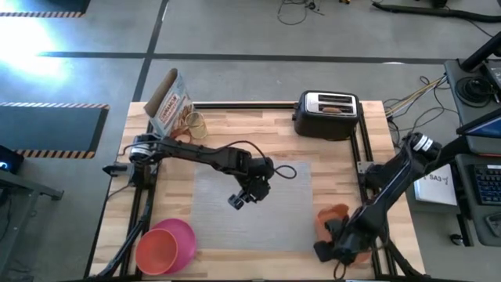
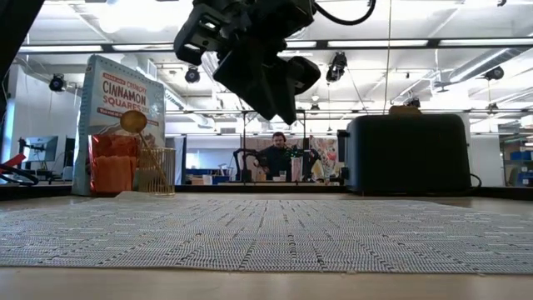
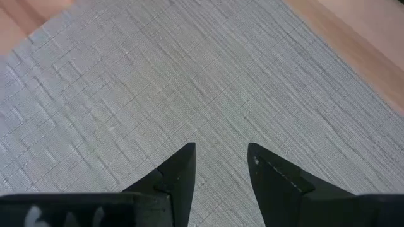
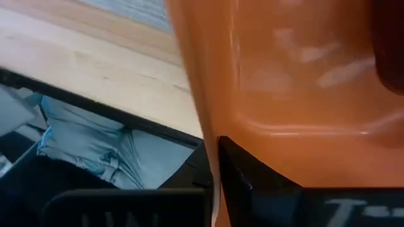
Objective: Arrange a breakfast setting
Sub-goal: Move the orange bin to the bottom right of the table
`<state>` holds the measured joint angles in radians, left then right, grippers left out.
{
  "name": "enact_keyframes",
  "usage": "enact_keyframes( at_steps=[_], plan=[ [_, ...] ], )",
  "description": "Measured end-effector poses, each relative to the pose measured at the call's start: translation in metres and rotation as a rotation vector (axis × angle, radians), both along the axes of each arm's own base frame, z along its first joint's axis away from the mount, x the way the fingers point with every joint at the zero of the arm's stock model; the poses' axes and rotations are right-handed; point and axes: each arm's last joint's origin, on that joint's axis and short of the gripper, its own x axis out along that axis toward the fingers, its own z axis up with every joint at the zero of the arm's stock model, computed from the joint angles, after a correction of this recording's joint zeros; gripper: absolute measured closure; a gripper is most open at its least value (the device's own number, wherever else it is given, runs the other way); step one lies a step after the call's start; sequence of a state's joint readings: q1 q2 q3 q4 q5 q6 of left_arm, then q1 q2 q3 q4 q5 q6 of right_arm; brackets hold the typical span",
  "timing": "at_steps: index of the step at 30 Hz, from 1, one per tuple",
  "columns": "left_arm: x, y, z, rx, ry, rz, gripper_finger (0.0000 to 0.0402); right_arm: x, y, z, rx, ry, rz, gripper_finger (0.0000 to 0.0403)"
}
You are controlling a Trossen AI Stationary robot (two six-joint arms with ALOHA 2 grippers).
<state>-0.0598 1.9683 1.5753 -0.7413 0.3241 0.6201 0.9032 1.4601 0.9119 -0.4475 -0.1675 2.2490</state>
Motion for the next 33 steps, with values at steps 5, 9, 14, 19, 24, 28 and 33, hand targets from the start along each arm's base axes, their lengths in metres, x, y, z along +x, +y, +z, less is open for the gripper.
enact_keyframes(
  at_steps=[5, 9, 14, 19, 24, 28, 33],
  plan=[
    [-0.001, 0.001, 0.001, -0.001, 0.0, 0.002, 0.0274, 0.005, 0.021, -0.01, 0.046, 0.01, -0.006, 0.0394],
    [-0.001, -0.001, 0.002, -0.029, 0.0, -0.014, 0.0274, 0.013, 0.036, -0.007, 0.049, 0.046, 0.004, 0.0394],
    [-0.002, -0.012, 0.002, -0.061, 0.006, -0.04, 0.0274, 0.022, 0.048, -0.001, -0.05, 0.128, 0.0, 0.0394],
    [-0.004, -0.026, 0.002, -0.066, 0.014, -0.064, 0.0274, 0.026, 0.054, 0.002, -0.146, 0.222, -0.01, 0.0394],
    [-0.007, -0.033, 0.001, -0.063, 0.036, -0.081, 0.0274, 0.031, 0.062, 0.0, -0.145, 0.279, -0.016, 0.0394],
    [-0.008, -0.034, 0.001, -0.062, 0.049, -0.083, 0.0274, 0.034, 0.069, -0.003, -0.113, 0.383, -0.001, 0.0394],
    [-0.008, -0.034, 0.001, -0.062, 0.049, -0.083, 0.0274, 0.033, 0.073, -0.007, -0.106, 0.451, 0.011, 0.0394]
  ],
)
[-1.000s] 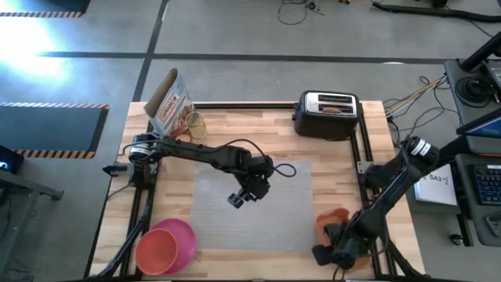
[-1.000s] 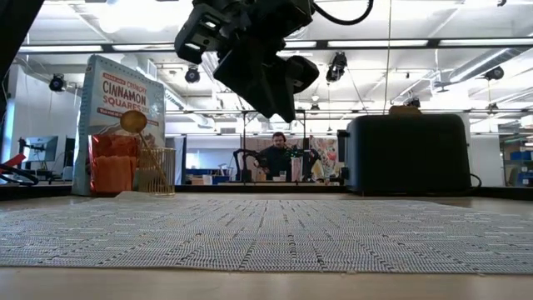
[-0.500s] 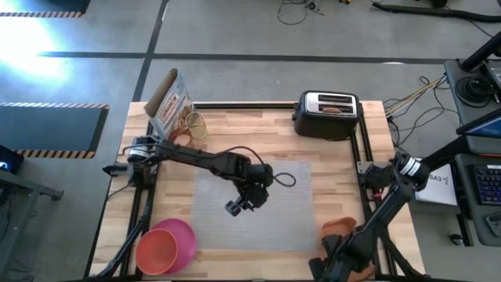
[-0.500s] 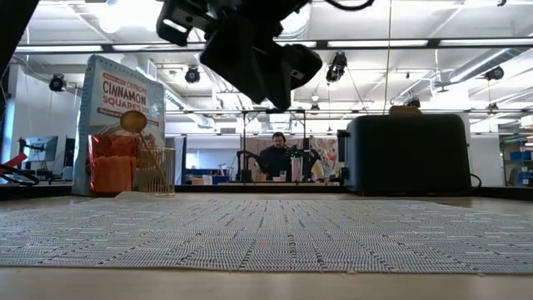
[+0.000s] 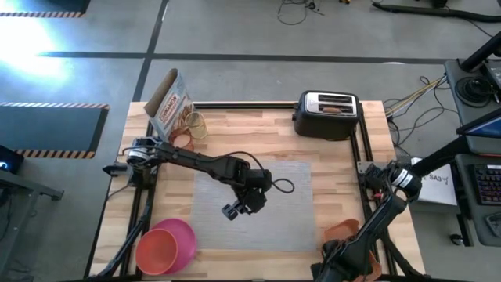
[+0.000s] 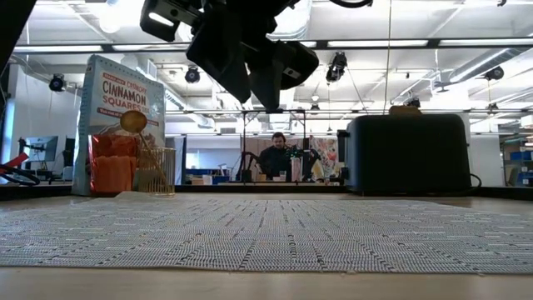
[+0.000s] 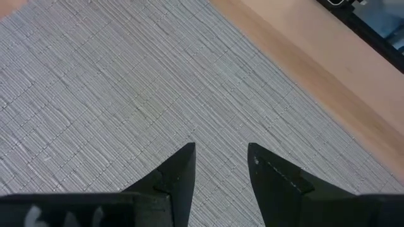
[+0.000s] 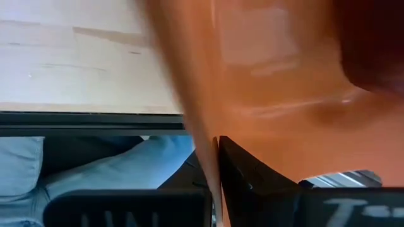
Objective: Arrange a breakfast setting
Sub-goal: Move the orange bin to the bottom right of the table
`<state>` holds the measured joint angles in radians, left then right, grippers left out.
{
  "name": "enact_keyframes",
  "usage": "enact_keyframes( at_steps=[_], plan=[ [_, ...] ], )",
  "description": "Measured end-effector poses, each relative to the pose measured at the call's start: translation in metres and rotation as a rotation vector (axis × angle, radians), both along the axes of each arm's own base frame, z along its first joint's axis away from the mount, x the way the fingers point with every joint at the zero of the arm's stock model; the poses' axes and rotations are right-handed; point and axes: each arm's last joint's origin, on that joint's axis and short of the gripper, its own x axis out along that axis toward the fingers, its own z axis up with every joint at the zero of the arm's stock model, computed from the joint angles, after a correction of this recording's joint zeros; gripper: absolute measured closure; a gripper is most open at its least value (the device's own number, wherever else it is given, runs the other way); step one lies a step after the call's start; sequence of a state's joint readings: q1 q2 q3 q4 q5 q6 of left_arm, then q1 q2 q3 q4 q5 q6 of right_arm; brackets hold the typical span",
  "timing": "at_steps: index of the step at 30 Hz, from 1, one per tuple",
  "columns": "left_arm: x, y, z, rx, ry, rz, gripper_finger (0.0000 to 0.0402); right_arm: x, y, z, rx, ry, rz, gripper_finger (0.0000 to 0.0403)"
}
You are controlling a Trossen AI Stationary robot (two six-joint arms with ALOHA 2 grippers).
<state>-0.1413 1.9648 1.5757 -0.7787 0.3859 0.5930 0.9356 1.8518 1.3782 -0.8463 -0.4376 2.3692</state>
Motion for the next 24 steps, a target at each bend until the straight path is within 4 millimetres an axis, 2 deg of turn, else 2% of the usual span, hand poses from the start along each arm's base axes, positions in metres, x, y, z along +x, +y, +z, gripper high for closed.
enact_keyframes(
  at_steps=[6, 13, 18, 24],
  plan=[
    [0.0, 0.0, 0.0, 0.001, 0.003, 0.0, 0.0274, 0.0, 0.001, 0.002, 0.014, 0.001, -0.002, 0.038],
    [0.0, 0.0, 0.0, 0.001, 0.003, 0.0, 0.0274, -0.001, 0.0, 0.01, 0.04, -0.008, -0.009, 0.0321],
    [0.0, 0.0, 0.0, 0.001, 0.003, 0.0, 0.0274, -0.002, -0.001, 0.026, 0.081, -0.033, -0.011, 0.0285],
    [0.0, 0.0, 0.0, 0.001, 0.003, 0.0, 0.0274, 0.001, -0.001, 0.051, 0.109, -0.093, -0.019, 0.0271]
  ],
)
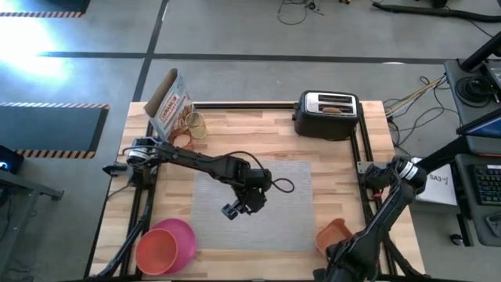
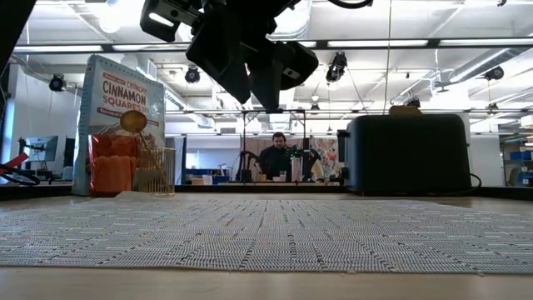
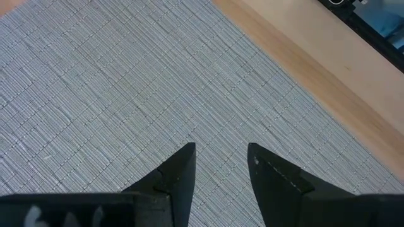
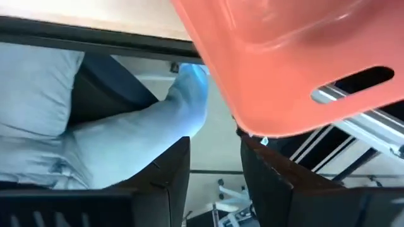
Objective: Arrange a breakfast setting
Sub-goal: Move the orange bin to the bottom right of the table
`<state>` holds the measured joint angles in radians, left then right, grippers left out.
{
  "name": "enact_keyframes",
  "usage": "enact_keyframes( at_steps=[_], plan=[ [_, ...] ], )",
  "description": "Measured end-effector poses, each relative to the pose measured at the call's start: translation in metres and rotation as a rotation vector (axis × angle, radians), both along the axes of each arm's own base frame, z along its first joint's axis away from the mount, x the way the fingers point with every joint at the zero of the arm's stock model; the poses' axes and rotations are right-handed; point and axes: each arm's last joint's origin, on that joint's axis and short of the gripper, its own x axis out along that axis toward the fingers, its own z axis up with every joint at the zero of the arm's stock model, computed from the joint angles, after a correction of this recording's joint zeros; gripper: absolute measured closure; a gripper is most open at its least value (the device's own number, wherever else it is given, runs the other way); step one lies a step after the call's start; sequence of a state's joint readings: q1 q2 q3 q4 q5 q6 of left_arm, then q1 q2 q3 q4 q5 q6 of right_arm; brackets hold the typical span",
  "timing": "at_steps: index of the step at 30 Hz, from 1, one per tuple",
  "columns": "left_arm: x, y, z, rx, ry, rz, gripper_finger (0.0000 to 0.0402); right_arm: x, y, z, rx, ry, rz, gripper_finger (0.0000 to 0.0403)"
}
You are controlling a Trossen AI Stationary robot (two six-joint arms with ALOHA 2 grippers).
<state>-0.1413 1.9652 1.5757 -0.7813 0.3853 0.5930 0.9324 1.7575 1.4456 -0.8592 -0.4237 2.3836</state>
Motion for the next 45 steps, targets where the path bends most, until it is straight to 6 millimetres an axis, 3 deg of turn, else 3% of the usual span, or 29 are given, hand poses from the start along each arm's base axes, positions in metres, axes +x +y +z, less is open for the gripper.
enact_keyframes(
  at_steps=[10, 13, 20, 24, 32, 45],
  plan=[
    [0.0, 0.0, 0.0, -0.003, 0.003, 0.009, 0.0274, 0.02, -0.031, 0.009, -0.181, -0.121, 0.038, 0.0301],
    [0.0, 0.0, 0.0, -0.006, 0.007, 0.016, 0.0274, 0.023, -0.04, 0.011, -0.191, -0.154, 0.15, 0.0313],
    [0.001, 0.0, 0.0, -0.009, 0.004, 0.022, 0.0274, 0.014, -0.058, 0.01, -0.239, -0.163, 0.596, 0.0335],
    [0.001, 0.0, 0.0, -0.01, 0.002, 0.022, 0.0274, 0.01, -0.07, 0.011, -0.307, -0.118, 0.722, 0.0341],
    [0.004, -0.001, 0.001, -0.015, -0.032, 0.022, 0.0274, 0.011, -0.074, 0.012, -0.356, -0.237, 1.062, 0.0344],
    [0.004, -0.001, 0.001, -0.015, -0.035, 0.023, 0.0274, 0.024, -0.087, 0.012, -0.448, -0.291, 1.206, 0.0344]
  ],
)
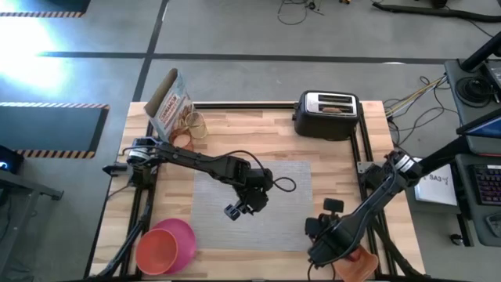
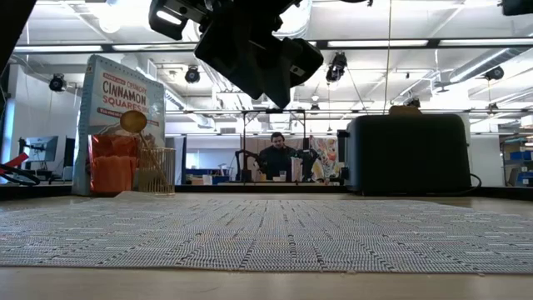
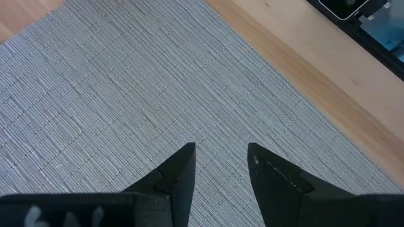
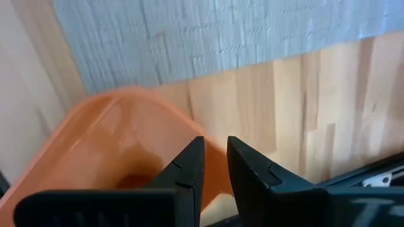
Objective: Arrange a breakfast setting
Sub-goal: Move the orange bin to the bottom right of the table
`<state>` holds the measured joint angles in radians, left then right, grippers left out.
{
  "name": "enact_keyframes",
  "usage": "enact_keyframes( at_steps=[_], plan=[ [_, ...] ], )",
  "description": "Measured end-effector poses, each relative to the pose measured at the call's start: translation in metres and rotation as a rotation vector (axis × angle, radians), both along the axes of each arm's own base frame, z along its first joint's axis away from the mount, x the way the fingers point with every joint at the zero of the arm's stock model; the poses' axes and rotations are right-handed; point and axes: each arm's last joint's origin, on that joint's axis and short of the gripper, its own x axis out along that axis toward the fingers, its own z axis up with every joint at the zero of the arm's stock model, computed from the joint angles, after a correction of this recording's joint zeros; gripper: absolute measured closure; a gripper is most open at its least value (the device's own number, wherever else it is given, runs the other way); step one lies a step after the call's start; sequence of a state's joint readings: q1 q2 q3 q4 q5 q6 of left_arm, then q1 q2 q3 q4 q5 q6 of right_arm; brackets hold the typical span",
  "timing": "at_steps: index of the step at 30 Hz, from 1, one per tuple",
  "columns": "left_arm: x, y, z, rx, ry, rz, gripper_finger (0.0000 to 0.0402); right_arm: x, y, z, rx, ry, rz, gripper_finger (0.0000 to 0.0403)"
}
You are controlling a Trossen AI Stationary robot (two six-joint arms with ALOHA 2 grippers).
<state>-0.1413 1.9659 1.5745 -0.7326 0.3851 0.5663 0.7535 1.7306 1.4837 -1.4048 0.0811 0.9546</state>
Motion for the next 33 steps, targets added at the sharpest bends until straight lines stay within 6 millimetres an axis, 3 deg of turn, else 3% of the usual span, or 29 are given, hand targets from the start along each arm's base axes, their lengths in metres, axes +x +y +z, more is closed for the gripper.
enact_keyframes(
  at_steps=[12, 20, 33],
  plan=[
    [-0.0001, 0.0, -0.0001, 0.0, 0.001, 0.0, 0.0274, 0.0031, 0.0007, -0.0006, 0.061, 0.017, -0.007, 0.0344],
    [-0.0001, 0.0, -0.0001, 0.001, 0.0, 0.0, 0.0274, 0.0053, -0.0013, -0.0008, 0.06, 0.007, -0.101, 0.0343],
    [0.0, 0.0004, -0.0002, 0.004, 0.0, 0.002, 0.0274, 0.005, -0.001, -0.0007, 0.079, 0.04, 0.137, 0.026]
  ],
)
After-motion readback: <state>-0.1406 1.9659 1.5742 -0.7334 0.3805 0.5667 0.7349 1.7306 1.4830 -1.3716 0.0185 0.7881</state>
